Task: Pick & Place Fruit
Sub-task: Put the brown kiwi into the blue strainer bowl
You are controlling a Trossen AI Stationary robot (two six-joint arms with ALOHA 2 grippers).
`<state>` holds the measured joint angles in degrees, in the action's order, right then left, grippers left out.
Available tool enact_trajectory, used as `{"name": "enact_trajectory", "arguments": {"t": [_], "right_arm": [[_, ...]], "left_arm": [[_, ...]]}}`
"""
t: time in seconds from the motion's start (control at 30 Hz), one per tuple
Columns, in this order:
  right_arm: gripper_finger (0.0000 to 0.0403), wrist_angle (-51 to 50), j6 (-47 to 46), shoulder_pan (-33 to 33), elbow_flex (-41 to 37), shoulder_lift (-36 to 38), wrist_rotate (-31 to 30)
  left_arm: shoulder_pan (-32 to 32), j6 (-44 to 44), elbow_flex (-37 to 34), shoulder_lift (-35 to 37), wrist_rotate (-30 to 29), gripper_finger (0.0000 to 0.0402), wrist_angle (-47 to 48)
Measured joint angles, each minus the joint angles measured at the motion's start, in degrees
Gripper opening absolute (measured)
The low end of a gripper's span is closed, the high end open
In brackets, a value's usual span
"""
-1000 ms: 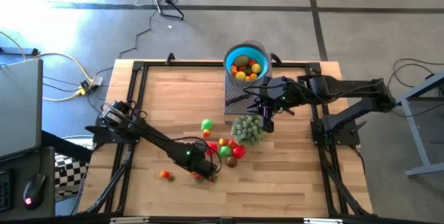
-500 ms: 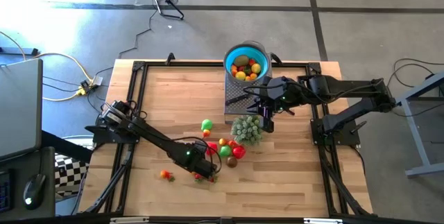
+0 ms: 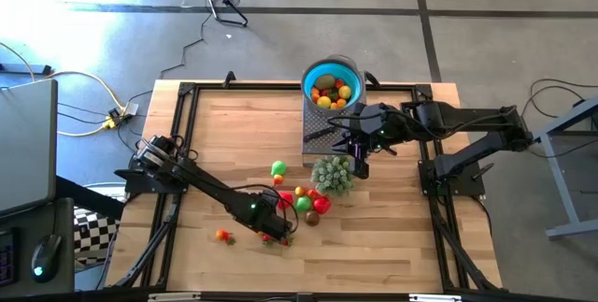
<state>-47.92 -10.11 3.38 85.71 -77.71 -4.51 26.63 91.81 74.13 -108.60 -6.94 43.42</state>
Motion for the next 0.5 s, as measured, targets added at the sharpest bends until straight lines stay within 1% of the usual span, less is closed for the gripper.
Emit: {"name": "enact_trajectory", "arguments": {"t": [0.13, 0.5], "right_arm": [[0.0028, 0.0, -0.1, 0.0, 0.0, 0.0, 0.0], [0.0028, 0.0, 0.4, 0.0, 0.0, 0.0, 0.0]], "left_arm": [[0.0, 0.0, 0.0, 0.0, 0.0, 0.0211, 0.0], [0.0, 0.0, 0.0, 0.0, 0.0, 0.0210, 0.7]]}}
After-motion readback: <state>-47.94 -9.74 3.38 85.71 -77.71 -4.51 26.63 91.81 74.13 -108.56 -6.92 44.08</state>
